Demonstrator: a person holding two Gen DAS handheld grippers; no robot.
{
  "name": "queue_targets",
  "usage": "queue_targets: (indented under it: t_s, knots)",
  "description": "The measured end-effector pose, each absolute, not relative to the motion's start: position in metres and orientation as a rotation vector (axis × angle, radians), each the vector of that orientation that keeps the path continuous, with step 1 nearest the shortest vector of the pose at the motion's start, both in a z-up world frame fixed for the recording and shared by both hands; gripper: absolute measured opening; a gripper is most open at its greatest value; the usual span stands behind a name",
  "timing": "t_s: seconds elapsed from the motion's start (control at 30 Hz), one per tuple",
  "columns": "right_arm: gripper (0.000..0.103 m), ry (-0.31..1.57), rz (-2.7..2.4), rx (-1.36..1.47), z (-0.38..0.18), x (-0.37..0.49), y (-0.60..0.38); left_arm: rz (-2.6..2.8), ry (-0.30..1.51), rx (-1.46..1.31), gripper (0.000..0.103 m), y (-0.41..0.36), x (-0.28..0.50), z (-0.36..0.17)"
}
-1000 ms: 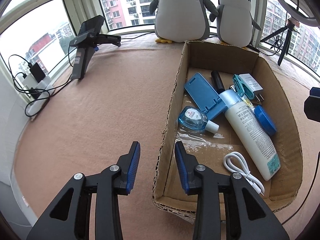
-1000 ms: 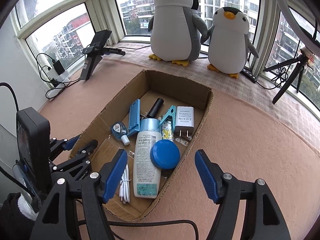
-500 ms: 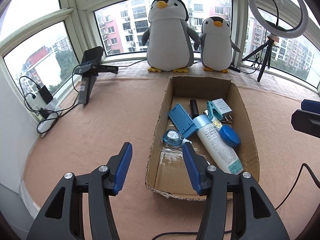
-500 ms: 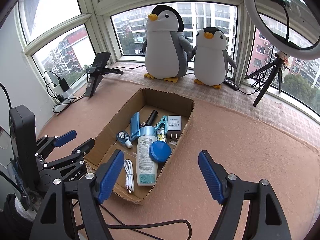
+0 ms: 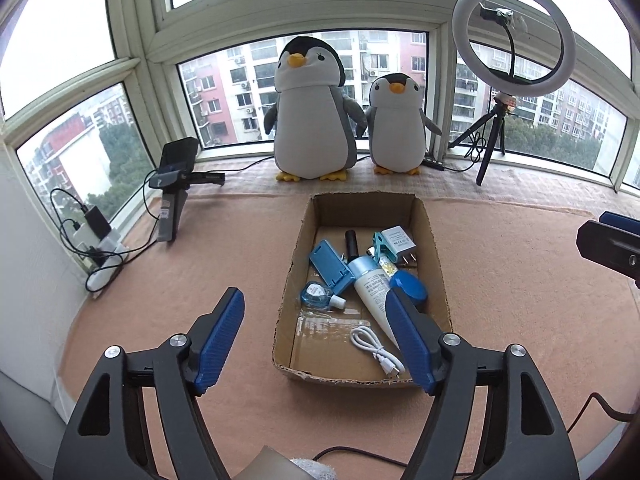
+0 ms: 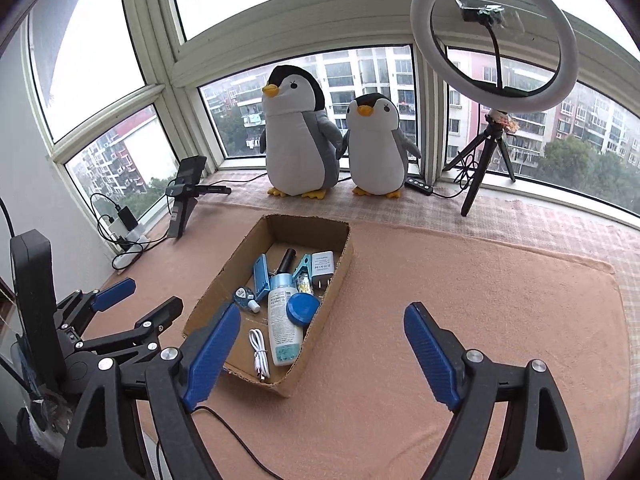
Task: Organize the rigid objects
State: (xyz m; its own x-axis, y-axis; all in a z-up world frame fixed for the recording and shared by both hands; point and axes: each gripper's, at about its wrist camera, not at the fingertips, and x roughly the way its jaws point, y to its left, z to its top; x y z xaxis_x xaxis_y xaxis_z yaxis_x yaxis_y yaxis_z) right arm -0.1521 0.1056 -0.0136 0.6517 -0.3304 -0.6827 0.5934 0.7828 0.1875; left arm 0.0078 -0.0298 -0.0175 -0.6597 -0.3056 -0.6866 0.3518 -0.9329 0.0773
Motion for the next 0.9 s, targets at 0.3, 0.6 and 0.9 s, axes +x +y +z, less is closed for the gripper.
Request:
queue_targets:
  t_s: [0.3,0.6,0.9]
  knots:
    - [0.082,0.651,-0.592,0.400,-0.008,-0.168,0.114,-2.587,0.084,1.054,0.073,-0.020,0.012,-0.013]
    - [0.083,0.657,-0.606,0.413,-0.013,-0.171,0.108,-2.572,0.101,1.068,0.073,-0.020,0.011,-0.015]
    - [0.083,0.672,-0.598,0.419,-0.017,-0.168,0.107,-2.558,0.115,1.075,0.074,-0.022,0.011,-0.017]
